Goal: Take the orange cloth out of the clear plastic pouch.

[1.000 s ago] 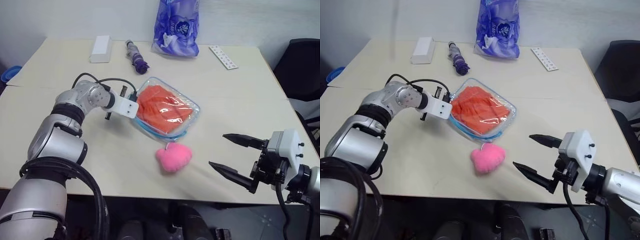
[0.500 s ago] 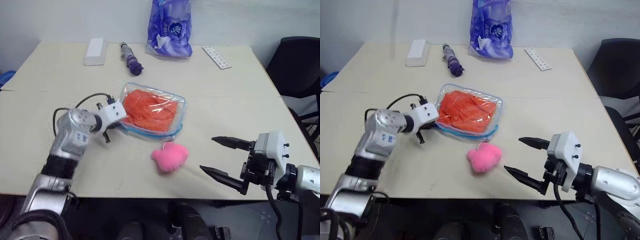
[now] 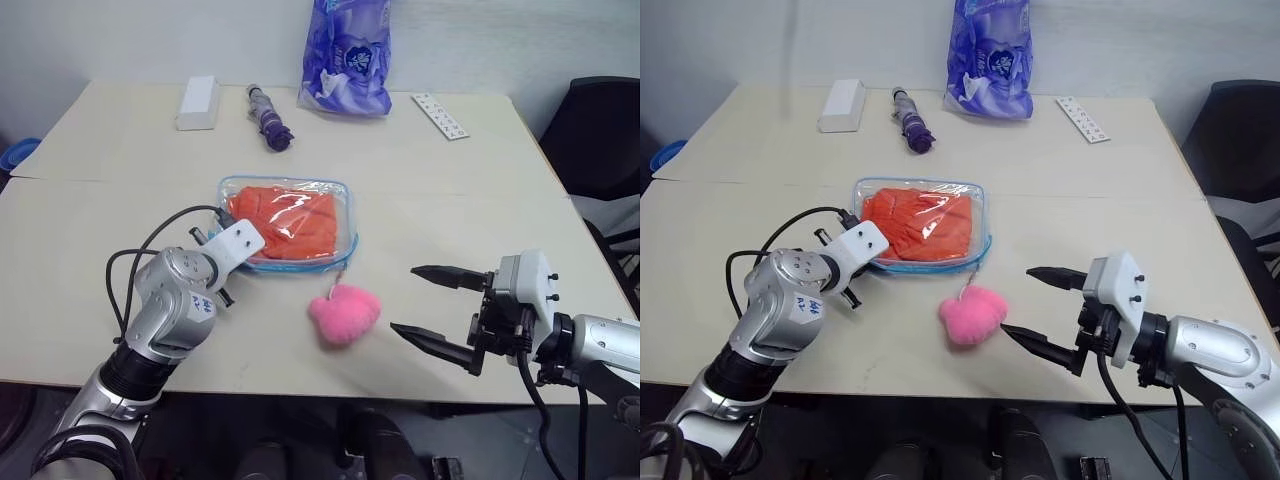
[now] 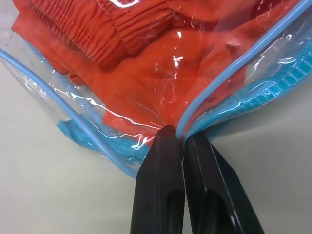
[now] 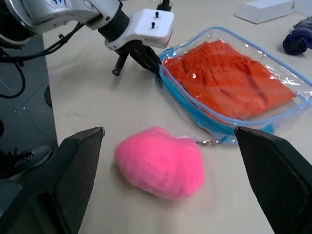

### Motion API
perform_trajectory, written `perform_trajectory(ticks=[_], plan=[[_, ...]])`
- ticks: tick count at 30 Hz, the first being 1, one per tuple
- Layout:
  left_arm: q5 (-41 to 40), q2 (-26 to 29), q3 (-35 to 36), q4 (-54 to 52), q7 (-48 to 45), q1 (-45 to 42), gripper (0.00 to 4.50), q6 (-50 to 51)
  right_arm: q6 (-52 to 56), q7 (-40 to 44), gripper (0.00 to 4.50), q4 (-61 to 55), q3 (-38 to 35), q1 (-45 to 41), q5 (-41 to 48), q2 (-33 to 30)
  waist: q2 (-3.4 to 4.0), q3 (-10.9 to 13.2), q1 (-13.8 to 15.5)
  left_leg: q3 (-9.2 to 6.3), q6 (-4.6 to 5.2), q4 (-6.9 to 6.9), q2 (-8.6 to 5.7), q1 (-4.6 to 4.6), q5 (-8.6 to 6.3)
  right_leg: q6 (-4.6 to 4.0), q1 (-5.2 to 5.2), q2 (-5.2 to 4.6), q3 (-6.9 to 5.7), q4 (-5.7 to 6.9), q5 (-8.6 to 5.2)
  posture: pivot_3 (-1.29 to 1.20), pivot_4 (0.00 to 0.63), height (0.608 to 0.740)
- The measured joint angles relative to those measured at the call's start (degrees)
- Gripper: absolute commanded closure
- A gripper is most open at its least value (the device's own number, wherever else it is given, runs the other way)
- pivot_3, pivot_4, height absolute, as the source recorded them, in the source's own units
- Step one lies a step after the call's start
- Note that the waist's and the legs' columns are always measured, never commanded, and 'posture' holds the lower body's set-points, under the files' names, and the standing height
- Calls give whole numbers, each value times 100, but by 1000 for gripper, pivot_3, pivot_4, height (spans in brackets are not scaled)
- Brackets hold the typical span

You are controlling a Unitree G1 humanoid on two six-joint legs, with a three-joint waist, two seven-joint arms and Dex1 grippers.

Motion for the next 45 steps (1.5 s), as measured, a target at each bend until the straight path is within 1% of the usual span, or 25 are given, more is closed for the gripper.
perform_trajectory(ticks=[3,6,7,10,14,17,18,20,21,23,24,25,29,31,33,34,35,39,41,44,45], plan=[[-156,119,67,-24,43,12,2906,14,-1,28,0,31,-2,2,-43,1,0,0,-2,0,0,0,1,0,0,0,0,0,0,0,0,0,150,740],[-438,171,322,-117,33,32,2018,157,-22,32,0,80,-2,36,-162,12,0,0,2,-1,0,0,1,-1,0,-1,-1,0,-1,-1,0,0,150,740],[-628,221,505,-205,-40,35,1733,247,-69,37,0,99,1,80,-240,26,0,0,4,-1,0,0,2,-5,0,-1,-4,0,-2,-2,0,0,150,740],[-1243,475,1095,-378,-393,26,1733,541,-138,108,0,178,72,144,-466,31,-1,1,-2,-2,-1,1,3,-8,0,-2,-7,0,-4,-2,-1,0,150,740],[-2400,1240,2002,-480,-1343,-35,1733,644,-303,262,0,505,510,59,-892,32,-1,1,-12,-2,-7,3,4,-8,0,-7,-10,2,-8,-2,-4,0,150,740],[-3173,1767,2663,-366,-1926,-60,1733,210,-452,373,0,897,993,-246,-1285,139,0,1,-13,-3,-8,4,3,-8,0,-9,-11,2,-10,-2,-6,0,150,740],[-3392,1892,2867,-301,-2114,15,1733,-127,-500,407,0,1046,1208,-380,-1431,218,1,2,-18,-2,-10,3,3,-7,0,-10,-11,2,-10,-2,-6,0,150,740],[-3758,2055,3200,-292,-2521,362,1733,-861,-602,472,0,1299,1563,-539,-1650,349,5,4,-23,-2,-13,3,4,-6,1,-14,-13,1,-12,-1,-8,0,150,740],[-4009,2204,3402,-316,-2927,789,1733,-1495,-636,536,0,1472,1785,-690,-1793,437,7,6,-57,-1,-16,3,6,7,1,-17,-18,1,-15,-1,-10,0,150,740],[-4322,2437,3536,-244,-3577,1481,1702,-2350,-721,640,396,1785,2093,-919,-1988,604,9,7,-93,-2,-23,5,11,10,1,-22,-20,2,-21,-2,-13,0,150,740],[-4416,2514,3553,-131,-3780,1661,1702,-2651,-732,698,595,1923,2221,-1028,-2057,684,10,8,-110,-4,-27,6,11,10,2,-24,-20,2,-25,-4,-14,0,150,740],[-4487,2576,3560,62,-3880,1708,1702,-2884,-731,781,950,2056,2334,-1138,-2092,774,10,8,-110,-5,-29,7,10,11,3,-27,-20,3,-25,-12,-16,0,150,740],[-4628,2649,3568,640,-3868,1596,1702,-3454,-759,1060,2314,2439,2769,-1471,-2258,1051,12,9,-104,-5,-32,4,7,10,5,-28,-16,3,-22,-7,-17,0,150,740],[-4713,2642,3492,711,-3765,1462,1702,-3533,-763,1106,3006,2637,2873,-1573,-2306,1214,11,9,-117,-7,-30,3,9,10,3,-27,-16,5,-23,6,-16,0,150,740],[-4832,2619,3399,708,-3663,1340,1702,-3554,-699,1111,3704,2734,2932,-1739,-2290,1486,11,9,-125,-7,-29,2,10,9,3,-26,-19,5,-24,9,-15,0,150,740],[-4892,2587,3358,706,-3606,1276,1702,-3554,-652,1105,4132,2759,2947,-1839,-2279,1627,11,9,-140,-6,-30,2,12,8,3,-26,-20,8,-23,8,-15,0,150,740],[-4945,2571,3323,706,-3546,1244,1702,-3555,-591,1084,4442,2793,2972,-1944,-2279,1750,12,9,-153,-4,-30,1,13,-2,3,-26,-20,9,-22,10,-15,0,150,740],[-5008,2452,3033,705,-3340,1187,1702,-3580,-423,763,4477,3179,3156,-2460,-2408,2419,13,9,-170,-6,-34,0,16,-1,4,-28,-21,10,-25,13,-16,0,150,740],[-5002,2309,2756,708,-3226,1026,1702,-3608,-281,685,4477,3357,3194,-2584,-2474,2544,13,9,-147,-8,-32,2,14,0,4,-28,-24,7,-25,12,-16,0,150,740],[-4948,1981,2277,718,-3023,787,1702,-3662,39,703,3789,3336,3186,-2569,-2438,2534,13,9,-94,-21,-25,6,8,-6,1,-27,-24,0,-41,6,-15,0,150,740],[-4931,1891,2134,723,-2972,746,1702,-3692,144,715,3453,3311,3168,-2545,-2396,2528,13,9,-105,-22,-23,7,8,-7,0,-26,-24,0,-39,4,-15,0,150,740]])
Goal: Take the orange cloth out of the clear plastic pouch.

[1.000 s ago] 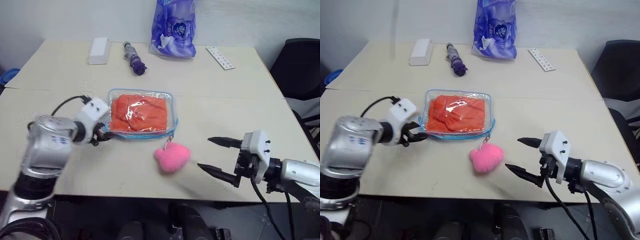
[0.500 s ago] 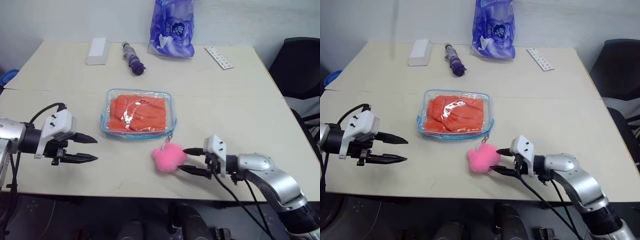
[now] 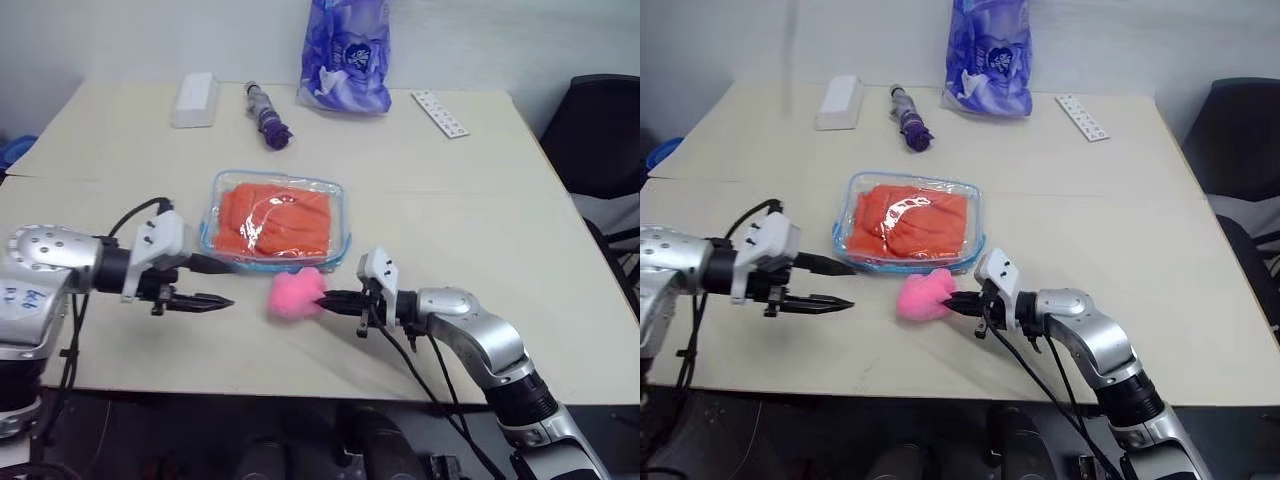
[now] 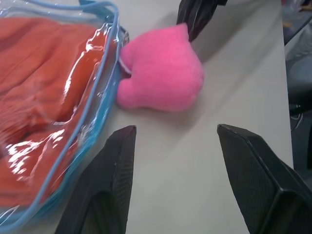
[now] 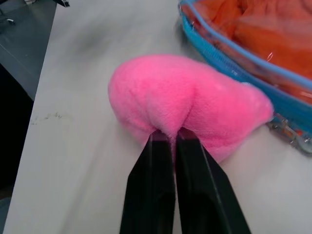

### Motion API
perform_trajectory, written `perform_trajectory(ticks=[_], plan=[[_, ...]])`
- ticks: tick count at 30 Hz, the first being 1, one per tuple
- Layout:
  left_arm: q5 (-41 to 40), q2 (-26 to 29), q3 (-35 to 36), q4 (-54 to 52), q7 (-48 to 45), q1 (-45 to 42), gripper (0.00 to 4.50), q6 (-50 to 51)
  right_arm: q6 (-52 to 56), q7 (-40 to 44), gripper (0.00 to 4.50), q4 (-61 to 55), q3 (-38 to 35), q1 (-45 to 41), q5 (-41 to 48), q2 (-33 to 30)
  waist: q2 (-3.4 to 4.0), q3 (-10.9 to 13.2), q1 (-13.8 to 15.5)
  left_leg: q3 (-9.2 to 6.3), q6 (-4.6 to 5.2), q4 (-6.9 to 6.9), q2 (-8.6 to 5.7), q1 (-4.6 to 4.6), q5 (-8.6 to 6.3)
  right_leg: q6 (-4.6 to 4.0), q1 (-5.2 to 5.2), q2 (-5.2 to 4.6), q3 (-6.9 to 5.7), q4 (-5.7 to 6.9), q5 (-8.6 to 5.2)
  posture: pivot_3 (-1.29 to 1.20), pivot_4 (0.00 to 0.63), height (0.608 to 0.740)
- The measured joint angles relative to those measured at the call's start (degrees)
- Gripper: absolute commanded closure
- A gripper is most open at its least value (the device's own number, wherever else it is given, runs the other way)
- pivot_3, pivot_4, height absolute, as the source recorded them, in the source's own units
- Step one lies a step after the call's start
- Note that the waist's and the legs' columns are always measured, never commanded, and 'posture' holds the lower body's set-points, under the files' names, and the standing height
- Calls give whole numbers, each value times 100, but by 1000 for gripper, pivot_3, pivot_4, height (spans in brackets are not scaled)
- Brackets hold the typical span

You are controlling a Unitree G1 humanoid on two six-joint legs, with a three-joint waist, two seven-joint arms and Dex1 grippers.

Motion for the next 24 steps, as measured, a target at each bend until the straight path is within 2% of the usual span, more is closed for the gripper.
perform_trajectory(ticks=[6,12,20,21,24], plan=[[285,-774,-703,256,502,-480,1702,-250,245,-14,1415,-371,-82,282,108,-152,0,0,-24,-4,0,10,1,-38,0,7,-2,3,-4,-3,4,0,150,740],[524,-1029,-1217,413,591,-635,1702,-549,256,-179,1415,-763,-222,526,51,-391,1,1,-32,-4,-7,10,4,-38,3,6,-4,6,-5,-3,4,0,150,740],[1263,-883,-1871,756,398,-674,1702,-1195,357,-264,1415,-1462,-751,606,46,-1051,1,0,-10,-6,-5,10,0,-38,3,7,-2,3,-5,-5,4,0,150,740],[1375,-916,-1915,845,462,-682,2088,-1297,233,-268,1374,-1458,-793,516,-90,-1211,1,0,-7,-6,-4,10,-1,-38,3,9,-1,2,-4,-6,5,0,150,740],[1570,-1000,-1959,985,550,-721,2865,-1579,-595,-266,1374,-1268,-752,158,-828,-1640,0,-1,-7,-5,-2,9,-2,-37,2,10,1,3,-4,-10,6,0,150,740]])
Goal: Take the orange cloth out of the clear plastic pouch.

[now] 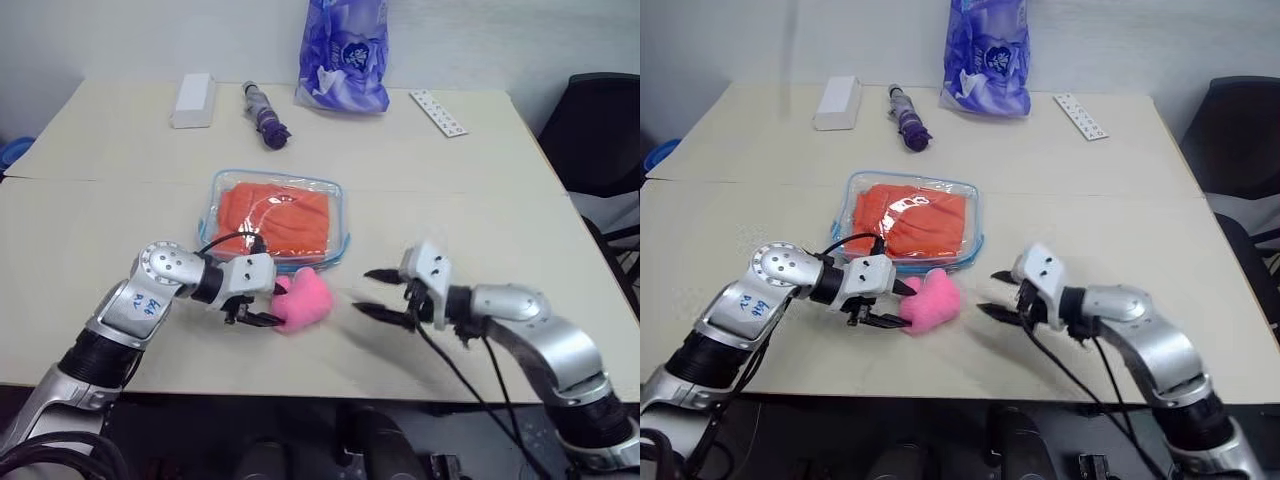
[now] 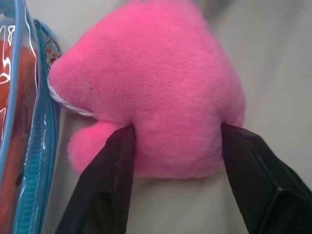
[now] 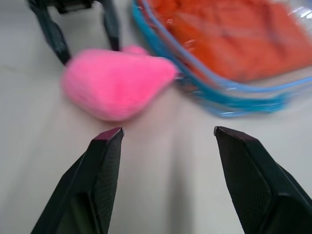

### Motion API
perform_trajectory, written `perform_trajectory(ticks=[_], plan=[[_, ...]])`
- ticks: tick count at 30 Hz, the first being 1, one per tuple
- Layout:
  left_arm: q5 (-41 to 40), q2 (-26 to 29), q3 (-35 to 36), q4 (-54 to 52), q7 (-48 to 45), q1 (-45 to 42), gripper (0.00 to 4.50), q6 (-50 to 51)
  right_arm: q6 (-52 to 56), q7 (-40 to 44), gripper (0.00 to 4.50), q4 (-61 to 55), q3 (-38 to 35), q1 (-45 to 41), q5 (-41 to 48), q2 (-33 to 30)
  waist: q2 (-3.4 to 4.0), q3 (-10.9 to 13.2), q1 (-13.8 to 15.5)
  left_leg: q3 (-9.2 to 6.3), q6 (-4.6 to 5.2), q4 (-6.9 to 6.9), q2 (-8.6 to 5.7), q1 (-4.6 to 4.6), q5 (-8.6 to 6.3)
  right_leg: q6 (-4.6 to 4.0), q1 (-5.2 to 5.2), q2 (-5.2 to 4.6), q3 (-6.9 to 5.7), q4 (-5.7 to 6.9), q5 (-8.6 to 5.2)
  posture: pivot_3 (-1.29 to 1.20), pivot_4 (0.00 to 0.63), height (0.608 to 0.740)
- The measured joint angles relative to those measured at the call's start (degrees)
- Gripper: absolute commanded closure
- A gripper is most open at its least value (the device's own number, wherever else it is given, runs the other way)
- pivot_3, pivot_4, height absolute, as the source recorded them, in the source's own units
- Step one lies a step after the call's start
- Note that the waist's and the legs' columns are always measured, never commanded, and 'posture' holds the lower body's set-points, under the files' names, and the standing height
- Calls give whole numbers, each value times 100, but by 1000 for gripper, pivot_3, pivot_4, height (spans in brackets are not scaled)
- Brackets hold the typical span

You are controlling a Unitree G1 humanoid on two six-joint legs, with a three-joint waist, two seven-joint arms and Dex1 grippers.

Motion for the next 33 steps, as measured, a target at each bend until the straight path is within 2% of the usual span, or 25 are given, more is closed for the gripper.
perform_trajectory(ticks=[4,6,10,13,18,26,29,33], plan=[[10,-2,33,50,-7,-14,4042,-95,-1610,-74,1374,985,593,-491,-1200,21,0,0,-15,13,2,-1,-2,1,2,1,0,-2,2,2,0,0,150,740],[7,11,72,18,-13,12,4443,-78,-2420,-191,1374,1660,945,-816,-1802,222,0,0,-32,20,1,0,0,1,3,0,0,-1,2,5,0,0,150,740],[5,14,119,-152,21,98,4496,32,-3329,-385,1374,2441,1208,-1202,-2388,594,0,0,-29,18,-1,1,3,0,5,0,-1,-2,0,5,0,0,150,740],[-7,21,178,-307,83,173,4500,244,-3842,-470,2000,2981,1304,-1476,-2711,782,1,0,-30,11,0,2,5,-1,6,0,-1,-3,-1,4,0,0,150,740],[-21,64,300,-571,171,342,4500,492,-4331,-469,3721,3554,1402,-1696,-2906,1022,1,1,-36,4,0,2,9,-1,6,-1,-1,-2,0,4,0,0,150,740],[-49,76,331,-678,251,372,4500,675,-4696,-472,3721,4191,1407,-1959,-3188,1241,3,2,-42,2,0,2,11,-1,6,-2,-2,-2,0,5,-1,0,150,740],[-47,76,331,-676,261,372,4500,671,-4742,-398,3103,4237,1406,-1974,-3185,1243,3,2,-43,1,0,2,12,-1,6,-3,-2,-2,0,6,-1,0,150,740],[-46,69,329,-673,280,371,4500,668,-4903,-535,1784,4278,1406,-1977,-3357,1245,4,2,-42,1,0,2,12,-1,6,-3,-3,-3,0,5,-1,0,150,740]])
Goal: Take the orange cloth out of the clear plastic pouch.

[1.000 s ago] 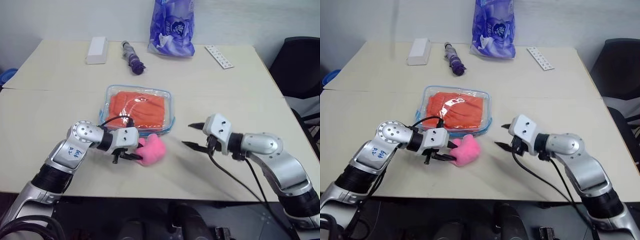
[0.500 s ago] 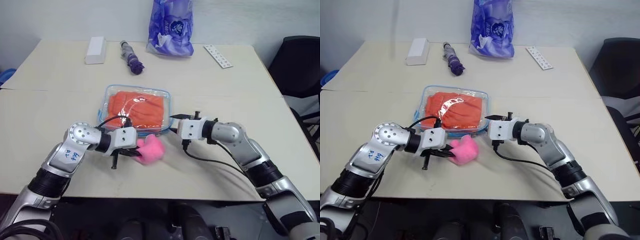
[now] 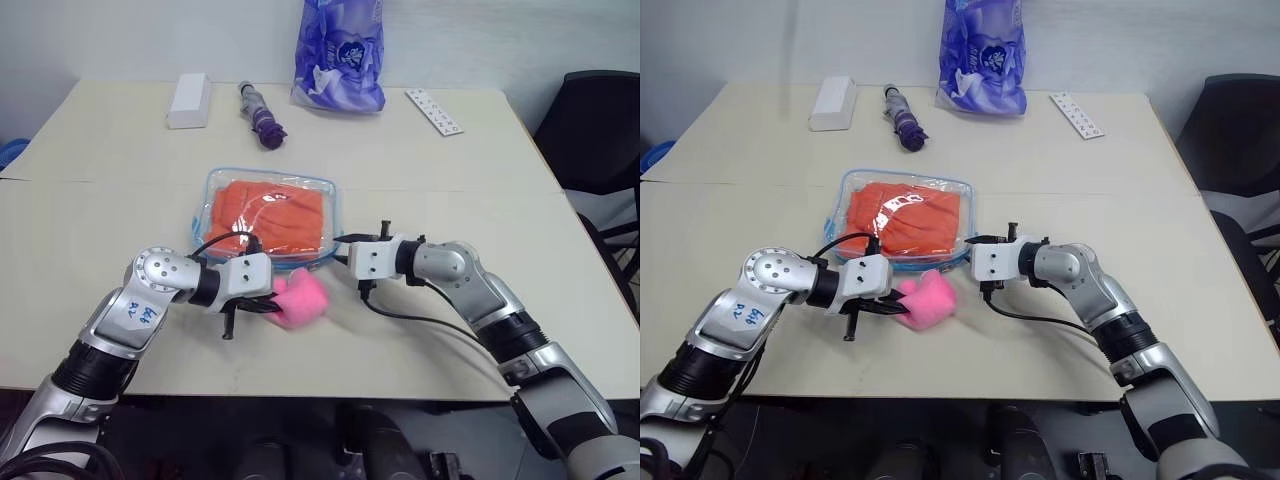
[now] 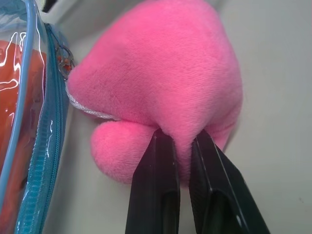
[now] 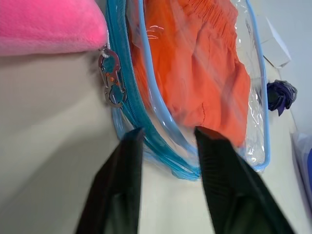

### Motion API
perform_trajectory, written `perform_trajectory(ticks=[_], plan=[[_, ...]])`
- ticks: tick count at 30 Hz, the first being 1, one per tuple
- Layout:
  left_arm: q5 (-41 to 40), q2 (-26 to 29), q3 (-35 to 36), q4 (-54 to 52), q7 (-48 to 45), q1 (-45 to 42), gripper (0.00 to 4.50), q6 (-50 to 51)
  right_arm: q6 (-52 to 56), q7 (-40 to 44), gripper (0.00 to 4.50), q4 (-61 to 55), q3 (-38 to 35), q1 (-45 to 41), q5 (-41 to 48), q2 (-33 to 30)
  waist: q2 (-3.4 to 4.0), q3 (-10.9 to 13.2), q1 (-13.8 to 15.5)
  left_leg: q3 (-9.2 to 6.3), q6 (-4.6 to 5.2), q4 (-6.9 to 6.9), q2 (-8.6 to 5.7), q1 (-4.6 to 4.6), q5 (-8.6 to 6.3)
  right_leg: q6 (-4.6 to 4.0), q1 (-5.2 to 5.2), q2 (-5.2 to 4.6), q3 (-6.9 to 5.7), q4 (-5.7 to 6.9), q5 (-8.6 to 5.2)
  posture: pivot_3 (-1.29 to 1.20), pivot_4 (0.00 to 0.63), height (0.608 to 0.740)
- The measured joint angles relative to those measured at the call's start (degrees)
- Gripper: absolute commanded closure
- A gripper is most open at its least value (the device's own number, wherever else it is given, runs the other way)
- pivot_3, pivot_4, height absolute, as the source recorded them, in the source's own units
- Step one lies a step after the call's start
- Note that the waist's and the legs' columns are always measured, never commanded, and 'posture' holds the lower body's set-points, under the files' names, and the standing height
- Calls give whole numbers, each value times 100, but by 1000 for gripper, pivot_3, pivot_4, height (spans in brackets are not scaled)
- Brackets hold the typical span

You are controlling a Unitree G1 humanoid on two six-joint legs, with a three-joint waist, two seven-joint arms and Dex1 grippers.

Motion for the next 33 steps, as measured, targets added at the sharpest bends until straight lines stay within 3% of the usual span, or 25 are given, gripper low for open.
perform_trajectory(ticks=[4,12,20,26,30,33], plan=[[1,-72,-3,12,15,-11,4500,5,-114,-176,1954,199,0,-52,-179,84,0,0,2,0,0,0,0,0,0,0,0,0,0,0,0,0,150,740],[37,-158,-36,99,17,-67,4500,-42,-275,-252,4490,431,0,-175,-273,210,0,0,14,-3,1,1,-2,-1,0,0,0,-3,-1,-1,0,0,150,740],[46,19,28,561,78,-22,4500,-581,-379,-1,4490,176,-16,-112,-229,-44,0,0,8,-6,1,0,-1,0,0,0,0,-4,-3,-1,0,0,150,740],[41,1245,856,1589,160,315,4500,-1199,-618,392,4490,-349,-351,378,105,-1007,10,6,-155,0,-6,-16,6,10,3,-7,-1,-1,-4,2,-4,0,150,740],[43,1744,1303,2360,249,557,4500,-1518,-678,444,4490,-571,-529,624,247,-1244,19,11,-185,9,-12,-21,12,11,2,-12,-15,4,-2,9,-7,0,150,740],[42,2028,1581,2833,275,668,4500,-1723,-814,487,4490,-831,-645,882,416,-1320,16,10,-140,27,-13,-12,2,-19,3,-13,-87,-2,12,36,-6,0,150,740]])
